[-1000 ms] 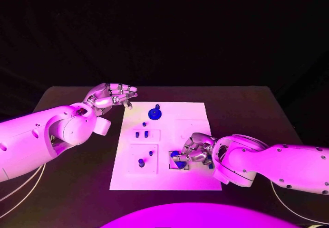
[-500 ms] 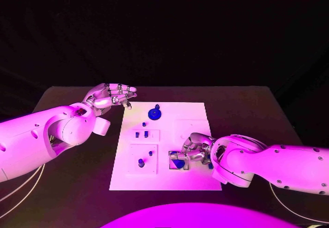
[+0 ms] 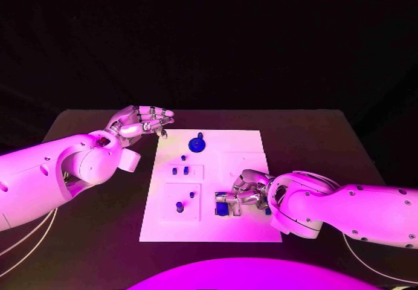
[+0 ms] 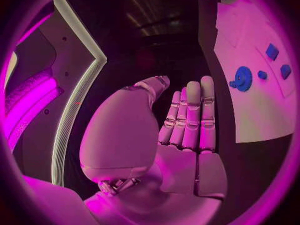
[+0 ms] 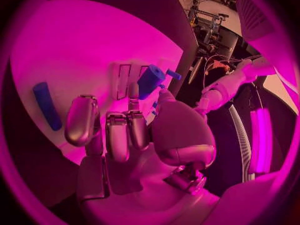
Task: Assemble the parts on the task board
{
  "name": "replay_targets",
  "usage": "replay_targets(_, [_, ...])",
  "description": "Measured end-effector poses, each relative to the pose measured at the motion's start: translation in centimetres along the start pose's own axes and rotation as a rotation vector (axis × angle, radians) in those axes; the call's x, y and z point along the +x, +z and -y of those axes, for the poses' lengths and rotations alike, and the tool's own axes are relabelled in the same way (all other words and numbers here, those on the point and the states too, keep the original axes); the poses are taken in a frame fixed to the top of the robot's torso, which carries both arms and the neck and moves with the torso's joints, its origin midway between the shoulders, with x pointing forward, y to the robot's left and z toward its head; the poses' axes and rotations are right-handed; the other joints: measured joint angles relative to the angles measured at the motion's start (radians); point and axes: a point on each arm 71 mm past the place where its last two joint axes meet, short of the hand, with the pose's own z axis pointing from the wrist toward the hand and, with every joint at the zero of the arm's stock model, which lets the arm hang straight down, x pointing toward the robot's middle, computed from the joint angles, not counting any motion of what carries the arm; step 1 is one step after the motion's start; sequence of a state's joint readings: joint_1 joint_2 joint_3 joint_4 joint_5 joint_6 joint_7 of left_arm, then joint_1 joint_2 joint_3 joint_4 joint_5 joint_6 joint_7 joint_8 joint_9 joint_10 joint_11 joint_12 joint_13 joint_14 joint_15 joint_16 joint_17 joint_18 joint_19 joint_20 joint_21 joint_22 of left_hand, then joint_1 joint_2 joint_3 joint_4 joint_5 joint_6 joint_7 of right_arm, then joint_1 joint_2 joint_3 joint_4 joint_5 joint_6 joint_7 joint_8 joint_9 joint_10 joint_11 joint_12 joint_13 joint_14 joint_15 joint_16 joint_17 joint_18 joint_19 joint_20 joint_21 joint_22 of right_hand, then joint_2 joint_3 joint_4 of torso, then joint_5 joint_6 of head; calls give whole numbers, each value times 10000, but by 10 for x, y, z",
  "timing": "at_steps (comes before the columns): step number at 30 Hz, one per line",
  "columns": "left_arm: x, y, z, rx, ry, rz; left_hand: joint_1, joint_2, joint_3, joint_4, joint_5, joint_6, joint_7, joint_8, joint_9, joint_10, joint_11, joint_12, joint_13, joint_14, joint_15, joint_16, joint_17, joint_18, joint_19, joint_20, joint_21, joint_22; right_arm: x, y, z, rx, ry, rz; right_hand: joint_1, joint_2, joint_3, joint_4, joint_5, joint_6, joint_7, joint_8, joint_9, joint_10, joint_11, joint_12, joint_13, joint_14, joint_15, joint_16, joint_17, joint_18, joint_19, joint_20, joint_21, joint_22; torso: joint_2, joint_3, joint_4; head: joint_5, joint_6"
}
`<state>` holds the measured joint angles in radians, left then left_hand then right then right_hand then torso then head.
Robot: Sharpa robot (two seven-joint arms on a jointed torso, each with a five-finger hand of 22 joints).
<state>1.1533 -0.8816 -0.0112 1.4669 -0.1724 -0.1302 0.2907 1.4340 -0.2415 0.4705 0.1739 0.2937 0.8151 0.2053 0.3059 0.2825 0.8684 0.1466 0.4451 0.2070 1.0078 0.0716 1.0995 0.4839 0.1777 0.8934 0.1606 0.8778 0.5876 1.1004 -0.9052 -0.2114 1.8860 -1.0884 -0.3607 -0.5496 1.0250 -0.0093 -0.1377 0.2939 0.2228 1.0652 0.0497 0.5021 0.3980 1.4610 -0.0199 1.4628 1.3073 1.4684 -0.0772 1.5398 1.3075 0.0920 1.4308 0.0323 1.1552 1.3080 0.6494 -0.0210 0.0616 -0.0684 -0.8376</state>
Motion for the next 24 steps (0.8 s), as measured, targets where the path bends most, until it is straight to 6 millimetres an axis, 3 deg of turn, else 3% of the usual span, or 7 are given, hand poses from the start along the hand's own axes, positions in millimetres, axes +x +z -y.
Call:
replay_targets(8, [0,0,0,-6,1,3,0,0,0,0,0,0,0,0,0,0,0,0,0,-37,-36,0,0,0,0,0,0,0,-1,-3,1,-75,-134,79,6,-1,-28,-28,0,-69,-6,0,11,0,0,0,8,0,0,0,0,0,0,0,-51,-1,-1,11,-3,12,20])
replay_targets(14, [0,0,0,-12,3,10,0,0,0,0,0,0,0,0,1,1,0,0,1,-37,-37,0,0,0,0,0,1,1,-2,-10,4,-161,-111,93,759,-71,-140,-58,0,-151,4,0,25,0,0,-127,8,0,1,0,-1,0,-1,1,-112,-2,-1,17,-4,34,17])
replay_targets(20, [-1,0,0,-21,7,19,0,0,0,0,0,0,0,0,1,1,0,0,0,-36,-36,0,0,0,0,0,1,1,-3,-17,6,-215,-9,-83,1382,-287,-371,-69,0,-683,214,-221,51,74,78,-125,7,-25,25,0,-2,-1,-1,1,-112,-3,-1,12,-8,24,-9])
replay_targets(24, [-1,0,0,-27,7,19,0,0,0,0,0,0,0,0,1,1,0,-1,1,-37,-36,0,0,-1,0,0,1,1,-2,-19,8,-195,36,-309,1891,-361,-371,-69,0,-652,183,-181,247,39,113,-76,6,-39,39,0,-2,0,-1,1,-112,-3,-1,12,-10,22,-13])
